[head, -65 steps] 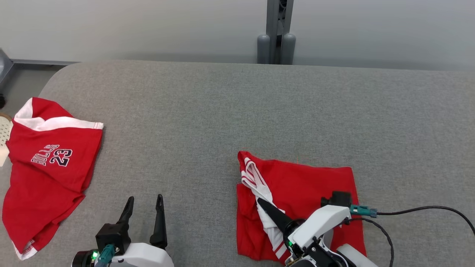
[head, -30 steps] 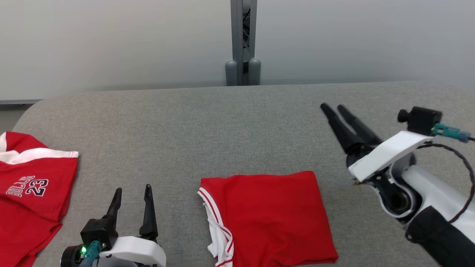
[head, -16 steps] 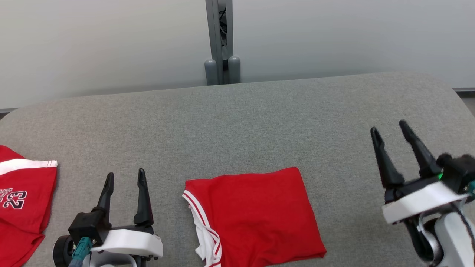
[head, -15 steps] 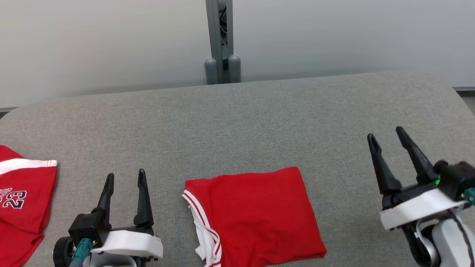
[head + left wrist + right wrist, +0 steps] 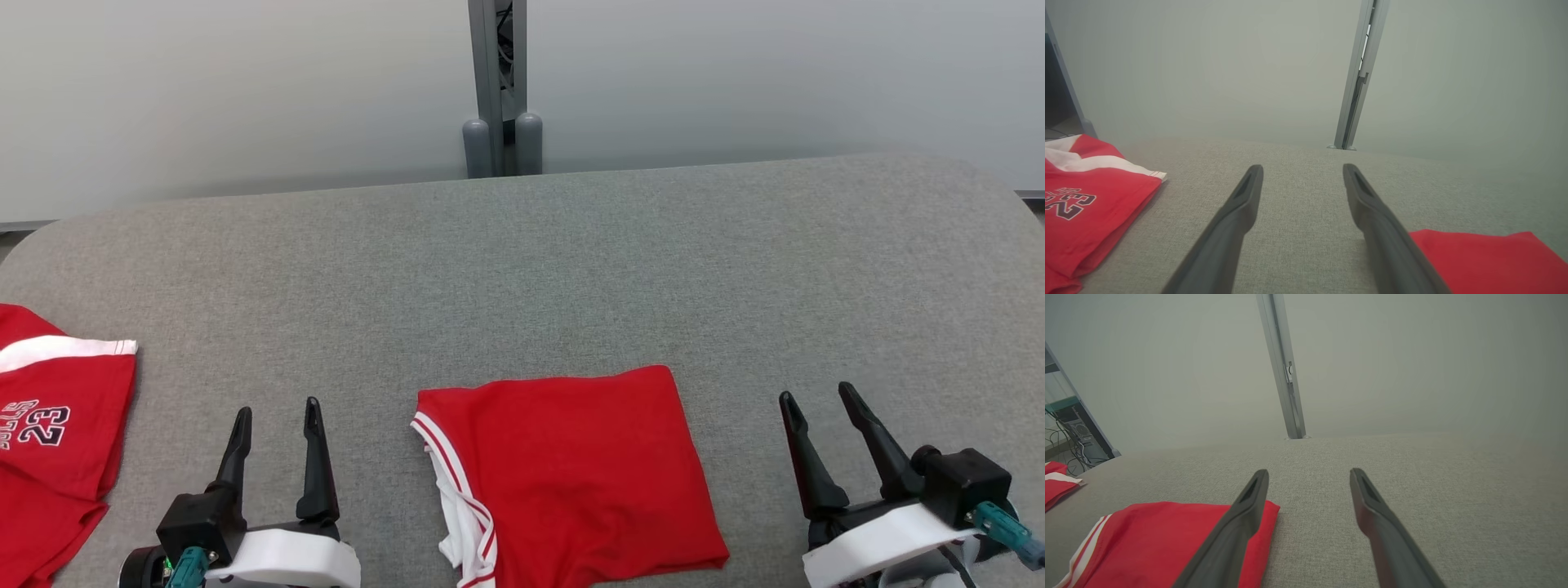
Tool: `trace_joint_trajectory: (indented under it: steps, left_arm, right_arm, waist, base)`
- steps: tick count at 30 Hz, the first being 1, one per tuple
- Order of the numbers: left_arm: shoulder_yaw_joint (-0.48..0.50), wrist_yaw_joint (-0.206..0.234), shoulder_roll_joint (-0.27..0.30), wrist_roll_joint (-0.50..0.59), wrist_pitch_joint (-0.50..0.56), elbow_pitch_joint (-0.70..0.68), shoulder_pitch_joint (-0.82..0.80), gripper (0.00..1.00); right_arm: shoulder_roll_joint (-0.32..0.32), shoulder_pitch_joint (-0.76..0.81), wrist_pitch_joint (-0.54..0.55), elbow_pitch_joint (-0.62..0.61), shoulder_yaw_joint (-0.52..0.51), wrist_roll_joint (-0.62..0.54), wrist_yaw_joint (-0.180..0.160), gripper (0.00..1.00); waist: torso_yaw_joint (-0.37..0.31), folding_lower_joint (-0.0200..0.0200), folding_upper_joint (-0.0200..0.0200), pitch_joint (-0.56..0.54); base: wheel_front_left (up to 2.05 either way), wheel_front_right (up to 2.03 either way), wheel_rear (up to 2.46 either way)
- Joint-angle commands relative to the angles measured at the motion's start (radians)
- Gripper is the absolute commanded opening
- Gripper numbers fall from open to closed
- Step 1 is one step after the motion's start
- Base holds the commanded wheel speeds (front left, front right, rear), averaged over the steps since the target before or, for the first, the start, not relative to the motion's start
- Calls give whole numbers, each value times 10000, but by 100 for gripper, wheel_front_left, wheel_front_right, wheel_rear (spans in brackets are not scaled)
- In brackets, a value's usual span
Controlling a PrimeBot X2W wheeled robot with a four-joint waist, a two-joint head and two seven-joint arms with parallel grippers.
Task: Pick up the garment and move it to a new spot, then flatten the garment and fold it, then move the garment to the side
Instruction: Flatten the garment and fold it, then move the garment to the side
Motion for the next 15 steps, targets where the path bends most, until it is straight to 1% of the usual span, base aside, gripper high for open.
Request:
trace_joint_trajectory:
  steps: [1,4,10,11,15]
  left_arm:
    - [9,-21,38,43,-23,5,-112,100]
    - [17,-29,39,90,-23,38,-202,100]
    - [-85,-120,41,133,-23,254,-239,100]
    - [-110,-158,36,135,-23,309,-319,100]
    - [-162,-164,38,127,-23,332,-467,100]
  right_arm:
    - [-78,20,-17,78,46,79,3,100]
    - [-61,5,182,345,365,742,3,100]
    - [-372,-250,1125,843,1349,2448,3,100]
    - [-440,-337,1429,970,1630,3042,3,100]
    - [-567,-613,2063,1312,2064,4037,3,100]
  waist:
    - [51,0,0,27]
    - [167,0,0,123]
    - [434,0,0,314]
    - [519,0,0,384]
    - [714,0,0,526]
  base:
    - [0,0,0]
    - [0,0,0]
    - [0,0,0]
    - [0,0,0]
    - [0,0,0]
